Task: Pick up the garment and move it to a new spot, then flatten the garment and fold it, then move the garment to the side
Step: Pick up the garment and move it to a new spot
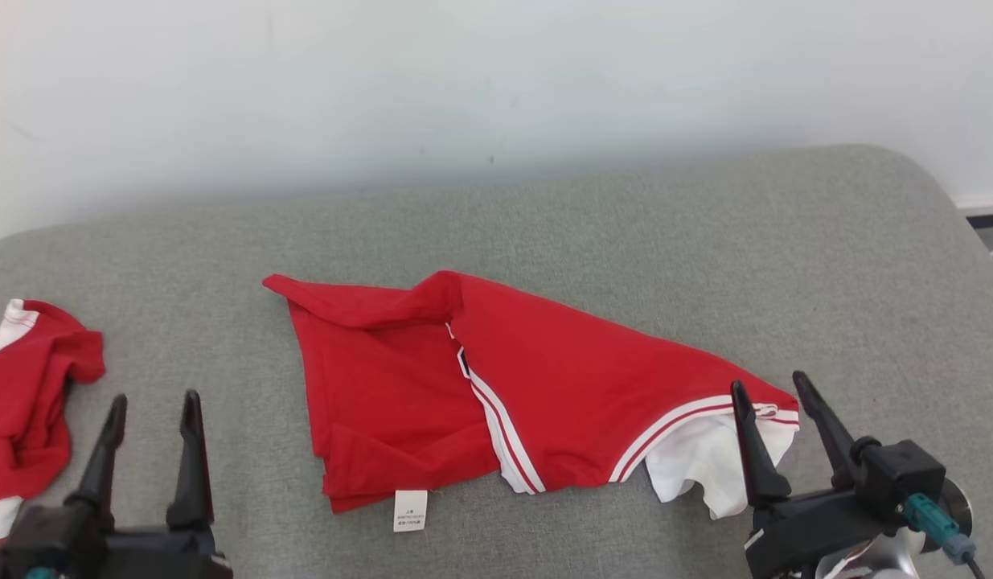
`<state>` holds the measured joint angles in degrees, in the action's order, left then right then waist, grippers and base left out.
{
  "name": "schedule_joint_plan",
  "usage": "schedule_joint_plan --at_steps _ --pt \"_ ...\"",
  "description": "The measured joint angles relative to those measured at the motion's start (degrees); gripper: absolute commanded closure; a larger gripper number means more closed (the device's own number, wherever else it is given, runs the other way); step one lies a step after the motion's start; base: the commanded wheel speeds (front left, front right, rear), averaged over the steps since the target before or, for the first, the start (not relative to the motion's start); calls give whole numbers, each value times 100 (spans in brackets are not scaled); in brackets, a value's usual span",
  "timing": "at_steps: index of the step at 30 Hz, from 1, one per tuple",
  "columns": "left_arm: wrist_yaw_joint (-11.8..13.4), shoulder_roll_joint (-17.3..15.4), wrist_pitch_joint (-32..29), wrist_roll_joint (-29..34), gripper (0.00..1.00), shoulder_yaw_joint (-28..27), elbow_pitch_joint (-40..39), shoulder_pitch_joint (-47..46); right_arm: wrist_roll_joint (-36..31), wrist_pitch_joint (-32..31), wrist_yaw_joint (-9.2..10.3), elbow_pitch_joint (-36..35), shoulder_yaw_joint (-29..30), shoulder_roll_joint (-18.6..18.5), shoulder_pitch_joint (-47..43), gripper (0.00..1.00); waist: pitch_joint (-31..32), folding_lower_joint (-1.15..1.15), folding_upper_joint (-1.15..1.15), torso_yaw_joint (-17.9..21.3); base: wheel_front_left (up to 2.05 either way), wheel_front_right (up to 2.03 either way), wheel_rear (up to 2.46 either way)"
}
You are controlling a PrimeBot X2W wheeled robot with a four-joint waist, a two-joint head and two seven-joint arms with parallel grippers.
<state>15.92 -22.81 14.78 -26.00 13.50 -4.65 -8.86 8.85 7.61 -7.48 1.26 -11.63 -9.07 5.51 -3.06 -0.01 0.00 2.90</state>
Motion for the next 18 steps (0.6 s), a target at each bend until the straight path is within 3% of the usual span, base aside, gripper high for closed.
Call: schedule_joint_plan --at_steps 6,18 --pt "-77 53 0 281 0 -9 -47 360 -15 -107 0 -77 -97 12 -209 0 206 0 0 -82 0 0 0" --pt "38 175 0 437 0 144 69 578 -87 -304 0 -360 -89 29 -575 0 329 0 0 -136 0 0 0"
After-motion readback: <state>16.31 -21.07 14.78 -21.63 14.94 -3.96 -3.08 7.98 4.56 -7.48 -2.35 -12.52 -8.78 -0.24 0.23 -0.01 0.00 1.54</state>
